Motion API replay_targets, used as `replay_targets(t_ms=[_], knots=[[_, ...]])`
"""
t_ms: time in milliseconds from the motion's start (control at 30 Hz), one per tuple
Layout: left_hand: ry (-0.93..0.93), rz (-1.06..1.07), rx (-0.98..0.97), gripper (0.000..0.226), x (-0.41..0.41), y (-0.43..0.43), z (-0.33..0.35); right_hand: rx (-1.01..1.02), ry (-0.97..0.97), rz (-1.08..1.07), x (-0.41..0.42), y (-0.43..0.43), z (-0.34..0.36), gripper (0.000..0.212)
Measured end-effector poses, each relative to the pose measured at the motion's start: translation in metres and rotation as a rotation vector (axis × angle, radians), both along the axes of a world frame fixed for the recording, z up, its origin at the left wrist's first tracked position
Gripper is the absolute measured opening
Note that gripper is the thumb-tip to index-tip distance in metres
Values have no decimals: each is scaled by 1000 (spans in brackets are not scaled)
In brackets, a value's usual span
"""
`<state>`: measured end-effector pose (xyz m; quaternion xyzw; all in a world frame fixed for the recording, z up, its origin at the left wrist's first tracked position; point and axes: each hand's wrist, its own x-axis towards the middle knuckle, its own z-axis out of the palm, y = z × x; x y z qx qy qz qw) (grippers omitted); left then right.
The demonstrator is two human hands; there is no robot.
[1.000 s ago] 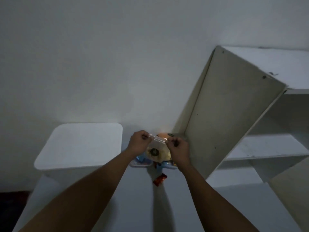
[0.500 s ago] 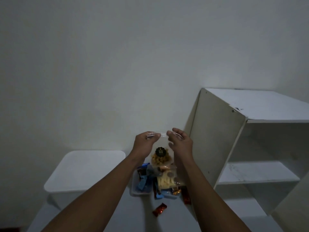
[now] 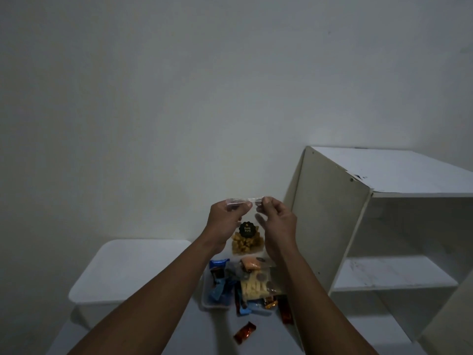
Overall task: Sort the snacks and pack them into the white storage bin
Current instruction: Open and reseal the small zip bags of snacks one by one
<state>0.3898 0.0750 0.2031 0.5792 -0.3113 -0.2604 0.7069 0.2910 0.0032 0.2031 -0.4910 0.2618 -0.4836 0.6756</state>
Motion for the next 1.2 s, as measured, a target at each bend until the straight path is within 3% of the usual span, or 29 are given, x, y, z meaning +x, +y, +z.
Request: replay_targets(t_ms=[233,400,633,800,1000,1200], knots=[[-19,-52,-3,7,10,2,-1,-121,91,125,-1,-2,-3,20],[-20,-28,-12,7,8,-1,-2,-116,126,49,7,-5,-3,19],[197,4,-122,7,14,3,-4,-74,63,58,9,-2,-3,19],[117,-48,-95,8,14,5,-3,-99,164,134,10,1,-3,19],[190,-8,-145,9,12,4,-7,-83,164,103,11,1,-1,8],[106,4,-104,12,13,2,-5,-57,148,79,13,3,-4,14]])
